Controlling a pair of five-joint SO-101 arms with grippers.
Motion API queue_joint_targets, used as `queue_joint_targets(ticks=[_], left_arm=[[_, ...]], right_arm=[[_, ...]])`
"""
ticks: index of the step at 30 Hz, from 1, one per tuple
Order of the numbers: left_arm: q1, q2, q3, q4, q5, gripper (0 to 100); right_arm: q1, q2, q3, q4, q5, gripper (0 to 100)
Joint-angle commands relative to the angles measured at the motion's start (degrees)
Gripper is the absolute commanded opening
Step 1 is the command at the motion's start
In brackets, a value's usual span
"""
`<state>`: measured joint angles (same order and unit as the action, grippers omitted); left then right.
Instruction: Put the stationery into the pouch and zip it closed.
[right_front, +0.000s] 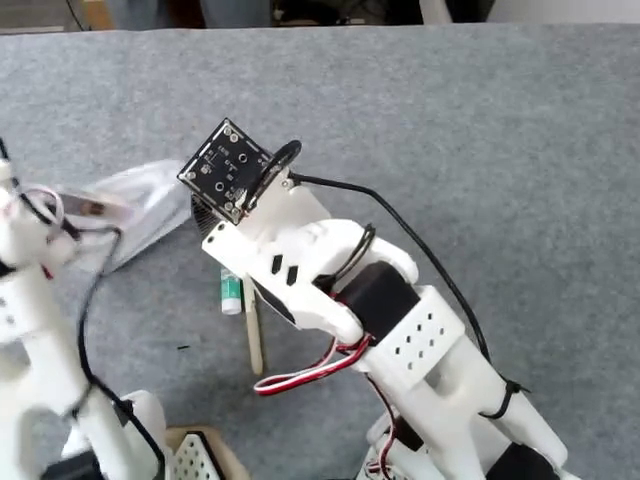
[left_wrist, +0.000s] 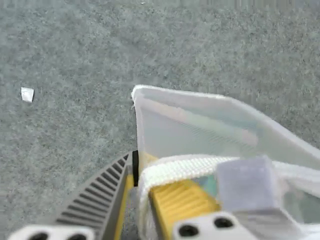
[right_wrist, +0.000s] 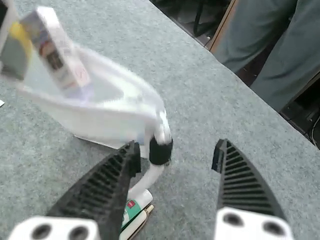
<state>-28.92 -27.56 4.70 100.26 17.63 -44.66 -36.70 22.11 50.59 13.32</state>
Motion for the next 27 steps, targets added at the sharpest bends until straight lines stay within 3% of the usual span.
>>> queue_joint_targets(ticks=[1,5,17,27], left_arm=[[-2.07,6.33,1.54,0.53,-1.32,3],[-0.48,4.22,0.66,0.44,-1.76,3],[10.24,-9.76,2.95,0.53,-8.97,3],[15.25,-15.38,4.0,0.79,-8.97,3]], right_arm=[[-2.64,-1.45,-0.66,-0.7,-0.62,25.0],[-7.03,-0.92,-2.86,-1.05,-0.09,25.0],[-6.15,2.42,-17.45,4.04,-0.09,25.0],[-6.15,2.95,-15.87,4.75,-0.53,25.0]])
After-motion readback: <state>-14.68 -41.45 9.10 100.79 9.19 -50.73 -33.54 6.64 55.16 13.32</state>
